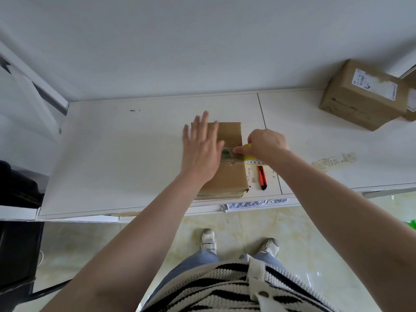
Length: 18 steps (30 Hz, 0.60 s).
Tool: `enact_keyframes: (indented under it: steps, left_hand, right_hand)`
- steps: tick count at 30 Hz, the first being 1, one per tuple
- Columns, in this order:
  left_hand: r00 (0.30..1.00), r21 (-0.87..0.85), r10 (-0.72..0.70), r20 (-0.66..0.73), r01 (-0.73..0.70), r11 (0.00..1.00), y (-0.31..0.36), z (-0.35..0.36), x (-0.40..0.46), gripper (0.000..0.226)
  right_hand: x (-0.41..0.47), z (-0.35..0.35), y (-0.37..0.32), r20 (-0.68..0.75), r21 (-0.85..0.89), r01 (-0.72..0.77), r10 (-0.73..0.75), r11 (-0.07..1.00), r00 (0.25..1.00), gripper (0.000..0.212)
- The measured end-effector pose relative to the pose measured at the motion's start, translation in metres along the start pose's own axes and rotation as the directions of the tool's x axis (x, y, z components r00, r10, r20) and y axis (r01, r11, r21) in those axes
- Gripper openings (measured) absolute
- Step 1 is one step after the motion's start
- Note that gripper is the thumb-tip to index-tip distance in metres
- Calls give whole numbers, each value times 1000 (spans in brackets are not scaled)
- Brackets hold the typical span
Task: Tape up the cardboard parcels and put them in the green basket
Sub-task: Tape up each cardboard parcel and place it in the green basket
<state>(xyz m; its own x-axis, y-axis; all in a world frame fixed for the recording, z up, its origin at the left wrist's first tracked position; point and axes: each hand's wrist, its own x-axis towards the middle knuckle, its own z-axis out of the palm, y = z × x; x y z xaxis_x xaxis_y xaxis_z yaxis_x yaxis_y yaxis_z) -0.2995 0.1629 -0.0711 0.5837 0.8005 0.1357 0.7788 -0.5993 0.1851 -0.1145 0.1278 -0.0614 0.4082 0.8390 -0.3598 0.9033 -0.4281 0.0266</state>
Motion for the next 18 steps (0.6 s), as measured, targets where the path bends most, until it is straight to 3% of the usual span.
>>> enact_keyframes:
  steps: [3, 13, 18]
  left_hand:
    - [989, 52, 87, 117, -93, 994, 18, 18, 11, 63]
    - [985, 78, 22, 174, -36, 996, 16, 36, 14, 62]
    - [969, -8, 19, 245, -18, 1000, 19, 20, 21, 63]
  right_hand:
    - [0, 1, -1, -8, 3, -2, 2, 1000, 1000, 64]
    - [1, 5, 1, 5, 47, 2, -3, 999, 1000, 68]
    - [2, 3, 2, 5, 43, 10, -10, 999, 1000, 67]
